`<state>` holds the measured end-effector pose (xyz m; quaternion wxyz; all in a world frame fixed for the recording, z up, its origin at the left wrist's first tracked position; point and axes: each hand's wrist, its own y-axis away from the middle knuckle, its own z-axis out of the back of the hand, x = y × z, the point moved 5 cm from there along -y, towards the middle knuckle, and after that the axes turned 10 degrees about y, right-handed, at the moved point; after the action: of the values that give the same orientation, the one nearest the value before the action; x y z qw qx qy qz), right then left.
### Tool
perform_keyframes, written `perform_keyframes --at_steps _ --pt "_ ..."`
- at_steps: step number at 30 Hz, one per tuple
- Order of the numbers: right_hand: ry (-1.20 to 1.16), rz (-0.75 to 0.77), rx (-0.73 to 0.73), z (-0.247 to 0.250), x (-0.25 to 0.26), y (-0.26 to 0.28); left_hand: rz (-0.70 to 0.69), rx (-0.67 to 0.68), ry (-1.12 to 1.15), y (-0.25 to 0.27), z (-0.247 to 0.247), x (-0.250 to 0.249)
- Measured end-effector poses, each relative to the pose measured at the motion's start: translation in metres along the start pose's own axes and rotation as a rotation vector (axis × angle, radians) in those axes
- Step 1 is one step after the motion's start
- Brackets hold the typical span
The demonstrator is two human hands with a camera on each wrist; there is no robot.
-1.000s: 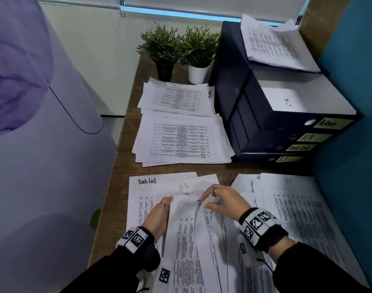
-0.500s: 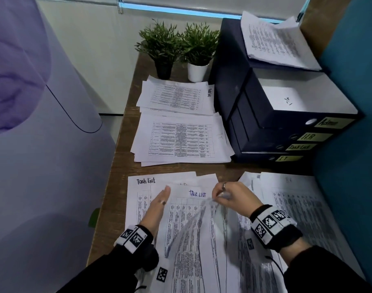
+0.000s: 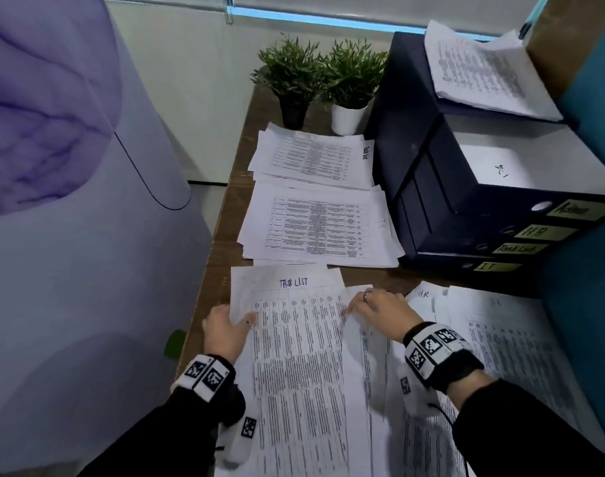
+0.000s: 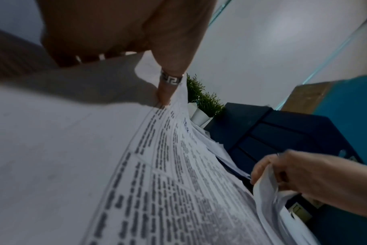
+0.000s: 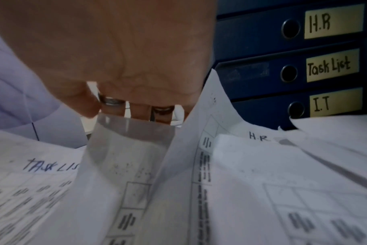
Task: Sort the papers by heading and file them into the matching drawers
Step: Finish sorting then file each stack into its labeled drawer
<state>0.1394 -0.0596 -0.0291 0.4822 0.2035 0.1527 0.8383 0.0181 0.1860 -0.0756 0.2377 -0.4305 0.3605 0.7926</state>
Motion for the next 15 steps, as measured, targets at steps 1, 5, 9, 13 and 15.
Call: perform_keyframes --at_steps 1,5,9,13,15 --pt "-0.026 -0.021 0.020 -0.001 0.001 -0.004 -0.001 -0.030 -0.075 -0.002 0.003 0.004" --pt "-0.077 -0.109 0.075 -0.013 0.007 -0.018 0.036 0.042 0.046 -0.009 -0.004 0.009" --pt "-0.127 -0.205 -0.033 -0.015 0.001 -0.032 0.057 0.175 0.150 -0.004 -0.011 -0.003" --pt "-0.124 -0.215 -0.008 -0.012 -0.009 -0.042 -0.018 0.189 0.216 -0.003 0.006 -0.017" --pt "-0.155 -0.202 -0.007 -0.010 -0.014 -0.045 -0.062 0.168 0.274 -0.008 0.022 -0.030"
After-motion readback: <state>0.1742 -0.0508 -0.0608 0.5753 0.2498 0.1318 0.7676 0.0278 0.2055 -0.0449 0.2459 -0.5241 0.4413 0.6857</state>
